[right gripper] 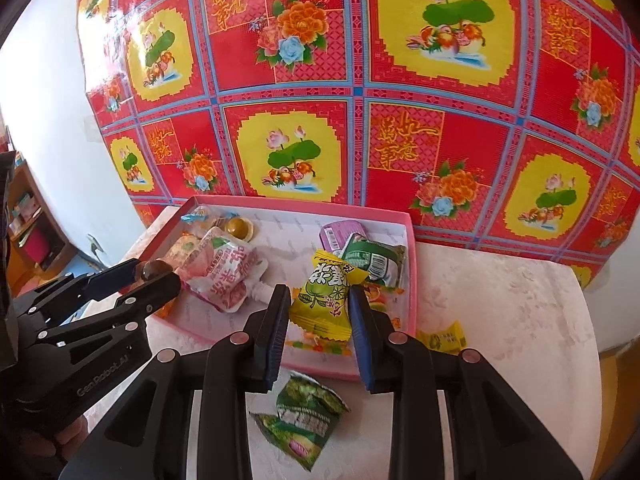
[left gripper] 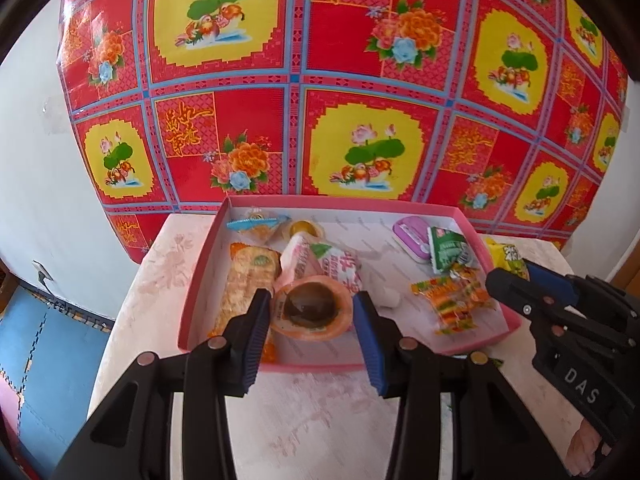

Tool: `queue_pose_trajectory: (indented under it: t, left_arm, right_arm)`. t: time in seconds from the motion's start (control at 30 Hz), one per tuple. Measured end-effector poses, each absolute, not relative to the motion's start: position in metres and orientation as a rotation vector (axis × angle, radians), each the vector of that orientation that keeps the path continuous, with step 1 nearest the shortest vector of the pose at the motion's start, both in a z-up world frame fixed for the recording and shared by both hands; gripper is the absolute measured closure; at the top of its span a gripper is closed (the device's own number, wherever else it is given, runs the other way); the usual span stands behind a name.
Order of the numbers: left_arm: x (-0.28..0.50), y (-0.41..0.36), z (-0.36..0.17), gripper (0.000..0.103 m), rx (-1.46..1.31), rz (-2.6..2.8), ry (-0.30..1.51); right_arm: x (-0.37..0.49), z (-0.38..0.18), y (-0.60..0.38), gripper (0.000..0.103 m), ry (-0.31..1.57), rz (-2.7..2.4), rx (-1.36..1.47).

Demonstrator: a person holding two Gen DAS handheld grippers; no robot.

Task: Organize snacks
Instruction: 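Carry the brown candy into the box while the right tool carries the yellow pack there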

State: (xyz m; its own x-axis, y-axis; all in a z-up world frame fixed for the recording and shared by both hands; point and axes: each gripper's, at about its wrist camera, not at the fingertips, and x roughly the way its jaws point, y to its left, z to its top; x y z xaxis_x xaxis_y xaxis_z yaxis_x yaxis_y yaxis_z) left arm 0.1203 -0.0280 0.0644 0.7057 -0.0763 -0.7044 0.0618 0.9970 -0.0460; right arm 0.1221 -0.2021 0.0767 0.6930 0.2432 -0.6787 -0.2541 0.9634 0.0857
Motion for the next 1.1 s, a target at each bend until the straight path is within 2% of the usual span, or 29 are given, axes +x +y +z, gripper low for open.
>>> queue_pose_trajectory:
  t: [1.1]
  left_arm:
    - [0.161,-0.024,0.037,0.056,-0.008,-0.063,0.819]
  right_arm:
    - [0.154,0.049,-0.187,0.072,0.825,0.273,0.028]
